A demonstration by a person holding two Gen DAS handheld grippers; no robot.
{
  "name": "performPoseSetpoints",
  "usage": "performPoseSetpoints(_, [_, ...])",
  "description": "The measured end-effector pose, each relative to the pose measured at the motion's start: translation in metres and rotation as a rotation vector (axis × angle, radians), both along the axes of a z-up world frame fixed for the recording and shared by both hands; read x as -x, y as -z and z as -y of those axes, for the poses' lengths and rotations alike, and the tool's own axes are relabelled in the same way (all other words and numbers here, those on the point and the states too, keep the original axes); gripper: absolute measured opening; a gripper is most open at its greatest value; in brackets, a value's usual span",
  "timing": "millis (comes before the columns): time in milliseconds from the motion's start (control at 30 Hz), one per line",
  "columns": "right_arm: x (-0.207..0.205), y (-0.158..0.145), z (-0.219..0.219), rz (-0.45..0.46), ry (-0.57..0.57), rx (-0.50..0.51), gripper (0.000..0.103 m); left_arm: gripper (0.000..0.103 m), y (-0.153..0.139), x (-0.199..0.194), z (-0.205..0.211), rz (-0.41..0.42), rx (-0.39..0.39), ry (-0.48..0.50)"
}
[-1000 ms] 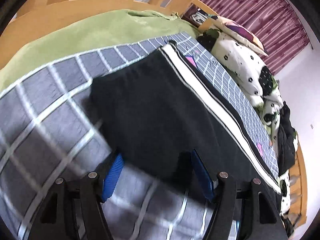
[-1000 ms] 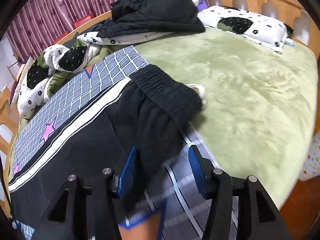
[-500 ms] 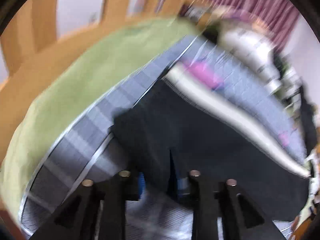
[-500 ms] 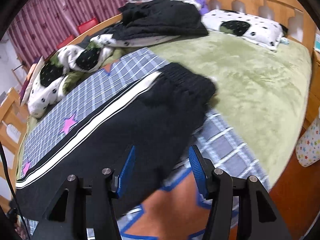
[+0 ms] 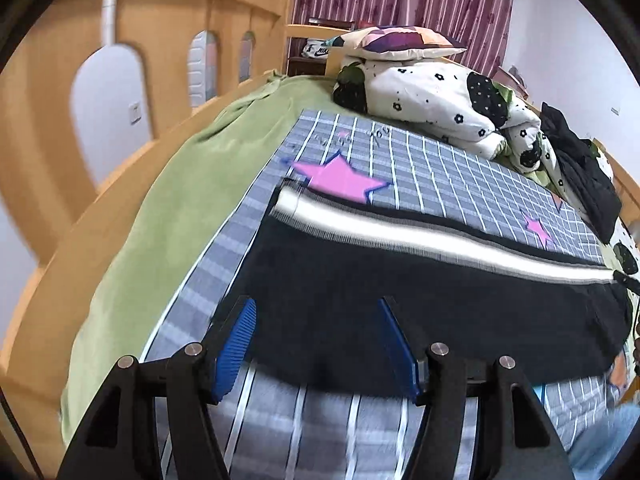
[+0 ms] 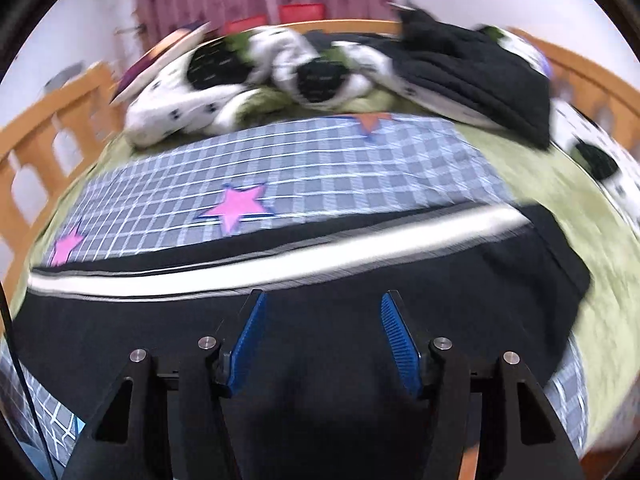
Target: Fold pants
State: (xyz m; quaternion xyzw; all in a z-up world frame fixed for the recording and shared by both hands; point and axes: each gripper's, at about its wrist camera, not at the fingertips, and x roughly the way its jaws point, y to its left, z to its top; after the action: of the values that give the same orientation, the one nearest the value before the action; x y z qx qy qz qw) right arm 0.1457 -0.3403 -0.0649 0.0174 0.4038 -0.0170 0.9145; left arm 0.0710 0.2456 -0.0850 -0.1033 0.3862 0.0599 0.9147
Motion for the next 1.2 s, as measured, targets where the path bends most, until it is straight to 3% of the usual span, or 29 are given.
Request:
performPoseSetpoints(67, [-0.019,0.004,-0.022,-0.002,-0.073,0.025,0.059,0.061,0.002,-0.016,-0.007,0.013,0.010,-0.008])
performPoseSetpoints(233, [-0.073,0.026,-0.069,-0.039,-0.218,0.069,0.059,0.061,0.026,-0.105,-0.032,-0.093,0.050,-0.085])
performPoseSetpoints(300, [-0.087,0.034,-0.083,-0.043,-0.263,0.106,0.059,0.060,0.038,-0.134,-0.037,-0.145,-0.007,-0.100])
performPoseSetpoints(400, [-0.101,0.045,-0.095,-0.032,-0.332,0.141,0.059,0.056,0.045,-0.155,-0.032,-0.135,-0.078,-0.078])
performPoseSetpoints(433, [-0.104,0.047,-0.097,-0.031,-0.350,0.143,0.059,0.052,0.046,-0.159,-0.030,-0.131,-0.099,-0.071])
performPoseSetpoints(500, [-0.110,0.055,-0.098,-0.035,-0.387,0.141,0.059,0.016,0.050,-0.164,-0.026,-0.148,-0.136,-0.058])
performPoseSetpoints(533, [-0.113,0.057,-0.099,-0.037,-0.398,0.142,0.059,0.008,0.049,-0.165,-0.024,-0.137,-0.185,-0.075])
performPoseSetpoints(600, [-0.119,0.061,-0.101,-0.036,-0.428,0.132,0.059,0.008,0.034,-0.152,-0.031,-0.014,-0.156,-0.101])
performPoseSetpoints(633, [-0.121,0.063,-0.103,-0.036,-0.438,0.131,0.059,0.005,0.030,-0.148,-0.035,0.004,-0.142,-0.115])
performPoseSetpoints(733, [-0.132,0.071,-0.108,-0.058,-0.455,0.165,0.059,0.002,0.027,-0.142,-0.047,0.014,-0.172,-0.181])
performPoseSetpoints(867, [-0.140,0.090,-0.113,-0.142,-0.526,0.187,0.058,0.002,0.036,-0.139,-0.058,-0.028,-0.043,-0.087])
performPoseSetpoints(933, [-0.140,0.098,-0.115,-0.154,-0.551,0.204,0.051,0.002,0.038,-0.137,-0.054,-0.035,-0.047,-0.050])
performPoseSetpoints(967, [-0.139,0.100,-0.115,-0.157,-0.557,0.193,0.047,0.007,0.038,-0.137,-0.051,-0.032,-0.050,-0.036])
performPoseSetpoints(1000, [-0.141,0.100,-0.114,-0.168,-0.565,0.167,0.036,0.015,0.039,-0.138,-0.049,-0.039,-0.047,-0.014])
performPoseSetpoints(1033, [-0.141,0.099,-0.114,-0.173,-0.570,0.154,0.025,0.048,0.043,-0.142,-0.047,-0.056,-0.025,0.025])
performPoseSetpoints(1067, [-0.140,0.098,-0.117,-0.170,-0.574,0.163,0.021,0.079,0.045,-0.147,-0.042,-0.066,-0.009,0.048])
performPoseSetpoints(1133, [-0.136,0.098,-0.122,-0.162,-0.585,0.197,0.014,0.075,0.047,-0.149,-0.039,-0.061,-0.054,-0.004])
performPoseSetpoints(1200, [-0.132,0.098,-0.124,-0.152,-0.590,0.224,0.010,0.062,0.051,-0.154,-0.039,-0.071,-0.061,-0.021])
